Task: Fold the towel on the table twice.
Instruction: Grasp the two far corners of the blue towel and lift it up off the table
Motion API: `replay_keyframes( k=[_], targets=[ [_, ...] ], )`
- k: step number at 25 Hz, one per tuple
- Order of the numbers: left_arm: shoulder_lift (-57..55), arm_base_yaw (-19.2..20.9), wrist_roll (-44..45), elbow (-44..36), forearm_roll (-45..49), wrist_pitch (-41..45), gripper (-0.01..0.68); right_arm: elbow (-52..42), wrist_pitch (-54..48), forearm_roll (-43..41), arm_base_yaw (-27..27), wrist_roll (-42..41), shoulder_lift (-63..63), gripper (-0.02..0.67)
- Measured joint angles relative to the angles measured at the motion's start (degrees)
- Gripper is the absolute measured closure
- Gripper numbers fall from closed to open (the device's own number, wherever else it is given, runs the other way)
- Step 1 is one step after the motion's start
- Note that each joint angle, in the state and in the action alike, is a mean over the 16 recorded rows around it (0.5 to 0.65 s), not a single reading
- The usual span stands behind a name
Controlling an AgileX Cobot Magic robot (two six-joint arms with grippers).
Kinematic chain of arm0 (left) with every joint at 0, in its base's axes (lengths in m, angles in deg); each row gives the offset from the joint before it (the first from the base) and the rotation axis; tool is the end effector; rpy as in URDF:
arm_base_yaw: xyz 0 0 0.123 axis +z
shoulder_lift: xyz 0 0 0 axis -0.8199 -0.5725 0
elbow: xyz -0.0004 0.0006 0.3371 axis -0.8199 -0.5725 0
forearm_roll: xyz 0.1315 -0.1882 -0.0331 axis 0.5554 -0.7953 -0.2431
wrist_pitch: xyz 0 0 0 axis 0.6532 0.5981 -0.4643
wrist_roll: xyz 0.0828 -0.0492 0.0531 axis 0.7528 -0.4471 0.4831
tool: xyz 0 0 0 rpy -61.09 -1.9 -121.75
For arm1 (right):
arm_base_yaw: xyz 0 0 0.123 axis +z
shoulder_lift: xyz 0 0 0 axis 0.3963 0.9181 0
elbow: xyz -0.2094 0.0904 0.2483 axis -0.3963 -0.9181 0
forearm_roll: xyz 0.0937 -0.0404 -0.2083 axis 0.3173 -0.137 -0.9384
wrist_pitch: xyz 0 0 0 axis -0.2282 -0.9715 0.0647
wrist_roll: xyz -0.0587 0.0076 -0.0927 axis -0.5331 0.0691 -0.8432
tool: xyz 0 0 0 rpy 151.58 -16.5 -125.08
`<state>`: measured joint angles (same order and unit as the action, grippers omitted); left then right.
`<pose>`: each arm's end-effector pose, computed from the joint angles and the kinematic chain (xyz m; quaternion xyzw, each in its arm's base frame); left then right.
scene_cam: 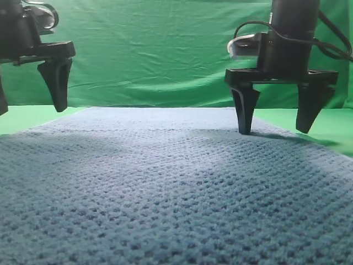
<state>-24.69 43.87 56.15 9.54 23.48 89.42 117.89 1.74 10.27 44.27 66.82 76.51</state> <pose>0.3828 -0.0822 0.2347 0.0335 0.9831 -0.0576 0.1704 0.3960 0.1506 0.2059 -0.1677 0.9811 0.0154 0.0957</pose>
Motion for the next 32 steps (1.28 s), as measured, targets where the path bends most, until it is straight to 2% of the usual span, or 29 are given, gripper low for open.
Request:
replay_keyframes(
  k=[12, 20, 25, 32],
  targets=[
    [-3.8, 0.0, -1.4, 0.6, 3.1, 1.8, 0.028, 0.6, 0.9, 0.1, 0.0, 0.3, 1.6, 0.004],
    [-5.5, -0.1, -1.4, 1.5, 3.2, 2.8, 0.069, 0.8, 1.2, 0.2, 0.0, 0.3, 1.9, 0.046],
    [-6.5, -0.8, -1.4, 2.2, 2.5, 3.3, 0.125, 0.8, 1.7, 0.4, 0.1, 0.4, 1.9, 0.138],
    [-8.0, -2.6, -1.2, 3.5, 0.9, 4.2, 0.355, 0.9, 2.3, 1.4, 0.3, 0.6, 2.1, 0.384]
  ],
)
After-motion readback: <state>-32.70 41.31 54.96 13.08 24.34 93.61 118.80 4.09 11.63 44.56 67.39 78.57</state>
